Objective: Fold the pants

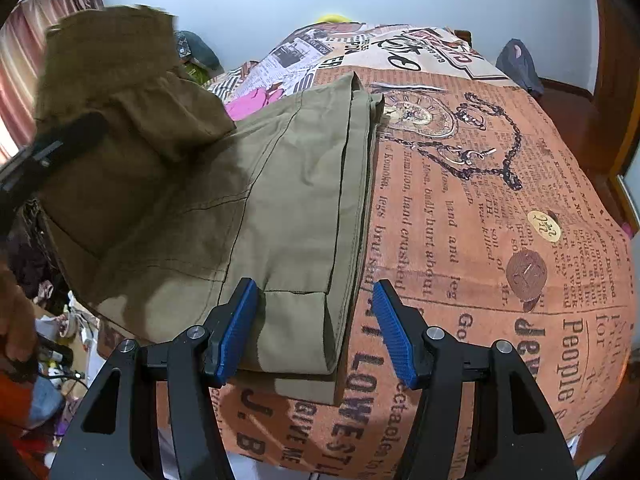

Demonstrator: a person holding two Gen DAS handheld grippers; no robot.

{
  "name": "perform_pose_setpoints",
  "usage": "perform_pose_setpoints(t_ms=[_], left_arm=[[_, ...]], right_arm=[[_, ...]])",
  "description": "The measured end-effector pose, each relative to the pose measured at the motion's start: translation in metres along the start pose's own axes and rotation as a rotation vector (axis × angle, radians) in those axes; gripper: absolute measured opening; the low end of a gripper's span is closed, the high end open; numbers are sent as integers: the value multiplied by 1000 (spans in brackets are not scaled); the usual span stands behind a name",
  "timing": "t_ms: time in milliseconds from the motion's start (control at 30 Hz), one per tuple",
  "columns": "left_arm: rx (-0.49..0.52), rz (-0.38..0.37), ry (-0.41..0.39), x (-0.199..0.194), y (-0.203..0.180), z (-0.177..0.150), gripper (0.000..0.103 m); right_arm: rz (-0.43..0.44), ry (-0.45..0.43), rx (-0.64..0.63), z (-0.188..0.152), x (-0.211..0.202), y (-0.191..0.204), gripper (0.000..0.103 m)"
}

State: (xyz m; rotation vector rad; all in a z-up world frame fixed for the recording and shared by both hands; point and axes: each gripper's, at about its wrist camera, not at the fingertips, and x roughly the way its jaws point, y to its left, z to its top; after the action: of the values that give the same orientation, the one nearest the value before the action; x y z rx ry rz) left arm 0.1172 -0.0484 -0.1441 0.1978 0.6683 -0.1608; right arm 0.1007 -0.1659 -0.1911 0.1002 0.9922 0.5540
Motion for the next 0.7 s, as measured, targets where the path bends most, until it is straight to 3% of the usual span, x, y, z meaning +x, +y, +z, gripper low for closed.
perform_pose_setpoints(t_ms=[167, 400, 600, 633, 700], left_arm=[[-38, -94, 87, 23, -7, -2, 28], [-44, -168, 179, 43, -15, -11, 28], [-25, -178, 229, 50, -20, -15, 33], [-28, -182, 232, 49, -20, -14, 38], [-58, -227, 245, 50, -20, -15, 68]], right_arm=[[-36, -31, 0, 0, -16, -8, 57], [-60, -48, 36, -6, -31, -23, 57], [-60, -49, 47, -6, -33, -26, 57], [-59, -49, 46, -6, -33, -26, 57], [-58, -51, 45, -7, -34, -25, 57]])
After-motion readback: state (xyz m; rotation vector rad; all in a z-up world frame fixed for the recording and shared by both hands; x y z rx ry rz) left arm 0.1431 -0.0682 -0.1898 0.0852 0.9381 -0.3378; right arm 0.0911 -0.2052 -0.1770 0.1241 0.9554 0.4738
